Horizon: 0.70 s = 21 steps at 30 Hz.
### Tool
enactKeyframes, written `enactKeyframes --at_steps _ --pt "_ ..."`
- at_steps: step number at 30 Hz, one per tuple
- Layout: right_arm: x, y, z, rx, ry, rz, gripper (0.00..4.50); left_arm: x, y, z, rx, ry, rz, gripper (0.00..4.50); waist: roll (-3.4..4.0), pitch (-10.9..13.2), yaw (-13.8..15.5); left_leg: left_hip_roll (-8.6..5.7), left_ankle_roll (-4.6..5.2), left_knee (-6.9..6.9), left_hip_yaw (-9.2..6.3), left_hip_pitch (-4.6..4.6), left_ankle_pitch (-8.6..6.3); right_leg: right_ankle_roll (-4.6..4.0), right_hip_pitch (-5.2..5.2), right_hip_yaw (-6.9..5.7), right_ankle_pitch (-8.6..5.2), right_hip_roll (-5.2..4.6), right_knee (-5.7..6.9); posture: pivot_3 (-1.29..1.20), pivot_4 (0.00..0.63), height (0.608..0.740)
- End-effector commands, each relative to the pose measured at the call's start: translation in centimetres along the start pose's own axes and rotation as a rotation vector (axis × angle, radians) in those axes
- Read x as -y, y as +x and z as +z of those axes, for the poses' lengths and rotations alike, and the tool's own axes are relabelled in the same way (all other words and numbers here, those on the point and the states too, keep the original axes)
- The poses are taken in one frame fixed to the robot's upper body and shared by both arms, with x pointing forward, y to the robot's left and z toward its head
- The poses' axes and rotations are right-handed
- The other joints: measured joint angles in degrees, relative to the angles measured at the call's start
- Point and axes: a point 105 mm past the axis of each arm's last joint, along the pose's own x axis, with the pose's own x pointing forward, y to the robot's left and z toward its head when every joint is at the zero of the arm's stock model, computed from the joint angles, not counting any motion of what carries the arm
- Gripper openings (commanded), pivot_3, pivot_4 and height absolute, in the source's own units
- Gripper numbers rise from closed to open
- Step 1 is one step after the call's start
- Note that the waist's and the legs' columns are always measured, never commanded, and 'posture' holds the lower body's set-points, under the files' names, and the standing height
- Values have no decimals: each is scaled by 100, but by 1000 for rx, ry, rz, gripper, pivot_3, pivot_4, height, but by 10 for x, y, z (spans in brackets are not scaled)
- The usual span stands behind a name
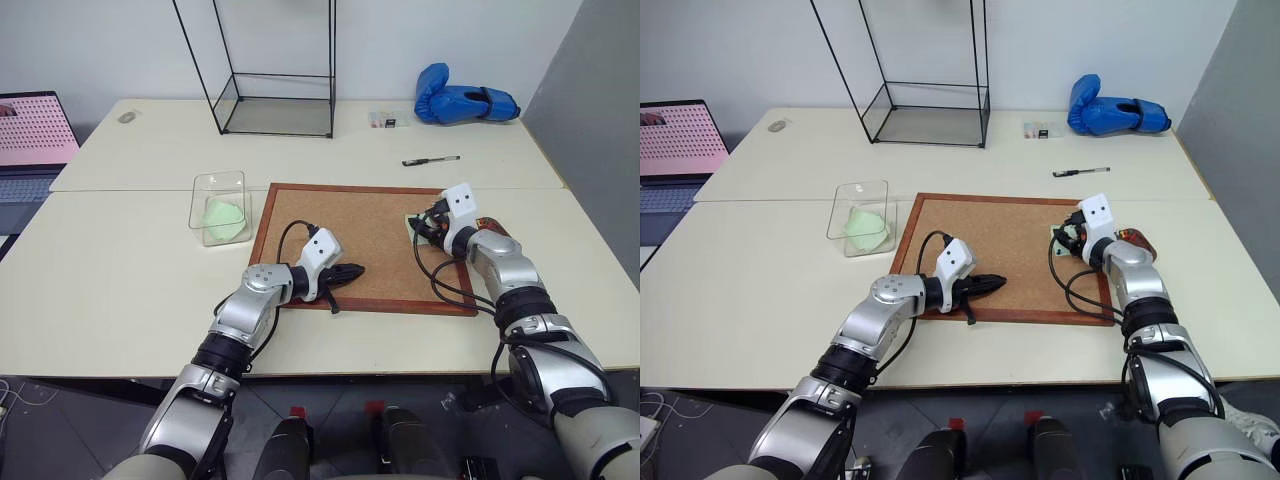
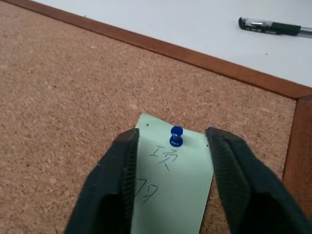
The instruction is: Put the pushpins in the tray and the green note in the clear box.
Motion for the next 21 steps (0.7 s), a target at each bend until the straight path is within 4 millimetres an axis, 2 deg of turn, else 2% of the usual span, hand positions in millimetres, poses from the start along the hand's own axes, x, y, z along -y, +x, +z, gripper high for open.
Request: enactKeyframes --at_steps 1,8,21 --pt "5 3 19 61 -25 -14 1294 2 0 -4 -11 -11 1 0 0 0 -6 0 0 0 0 0 0 0 0 0 0 0 0 0 150 740" --pt "4 6 21 70 -15 -20 14 3 1 -4 -10 -15 1 0 1 0 -31 -1 0 0 0 1 0 0 0 1 0 0 1 0 150 740" --pt "1 3 38 148 8 18 14 8 3 -18 -81 -61 -15 0 1 -1 -38 -1 0 1 1 2 0 1 0 3 0 0 4 0 150 740"
